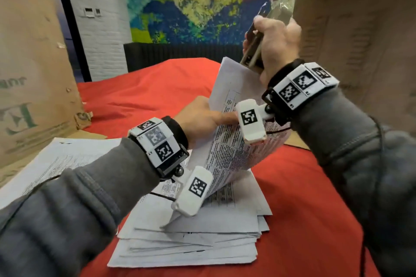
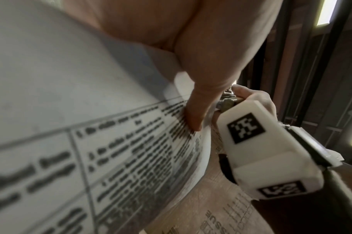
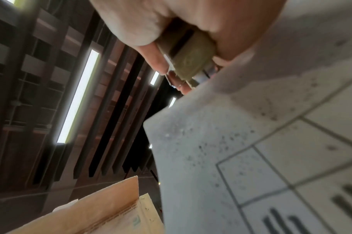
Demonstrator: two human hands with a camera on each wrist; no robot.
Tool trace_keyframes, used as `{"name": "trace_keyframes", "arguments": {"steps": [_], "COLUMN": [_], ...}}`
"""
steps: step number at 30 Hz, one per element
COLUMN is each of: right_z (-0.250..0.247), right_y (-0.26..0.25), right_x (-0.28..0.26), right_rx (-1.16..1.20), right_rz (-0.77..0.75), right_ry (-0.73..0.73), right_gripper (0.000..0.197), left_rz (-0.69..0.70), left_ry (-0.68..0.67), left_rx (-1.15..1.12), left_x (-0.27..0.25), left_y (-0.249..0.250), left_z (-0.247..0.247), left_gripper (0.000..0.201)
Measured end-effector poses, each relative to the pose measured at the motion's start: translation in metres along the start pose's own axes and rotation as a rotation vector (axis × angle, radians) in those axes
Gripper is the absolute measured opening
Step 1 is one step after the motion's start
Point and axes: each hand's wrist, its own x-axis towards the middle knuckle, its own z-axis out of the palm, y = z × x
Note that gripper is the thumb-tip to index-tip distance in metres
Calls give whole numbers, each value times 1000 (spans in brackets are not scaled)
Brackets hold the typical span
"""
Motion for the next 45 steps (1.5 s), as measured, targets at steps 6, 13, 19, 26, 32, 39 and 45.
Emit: {"name": "trace_keyframes", "arguments": {"steps": [6, 13, 19, 26, 32, 39, 45], "right_z": [5, -7, -8, 20, 20, 20, 20], "right_y": [-2, -5, -4, -4, -3, -3, -5], "right_x": [-9, 0, -6, -12, -13, -16, -15], "right_rx": [-103, -221, -188, -228, -222, -212, -219], "right_rz": [-22, -66, 17, 4, 55, 81, 120], "right_ry": [-82, -34, -71, -59, -35, -26, -41], "right_gripper": [8, 17, 11, 27, 34, 34, 35], "left_rz": [-20, -58, -51, -1, 1, 16, 38], "left_ry": [8, 21, 47, 134, 188, 207, 229], "left_rx": [-35, -148, -60, 253, 337, 469, 525], "left_x": [-5, -10, -8, -3, -2, 2, 6], "left_y": [1, 5, 5, 0, 1, -3, -8], "left_z": [-1, -4, -4, 15, 19, 22, 20], "left_gripper": [5, 22, 17, 26, 20, 38, 30]}}
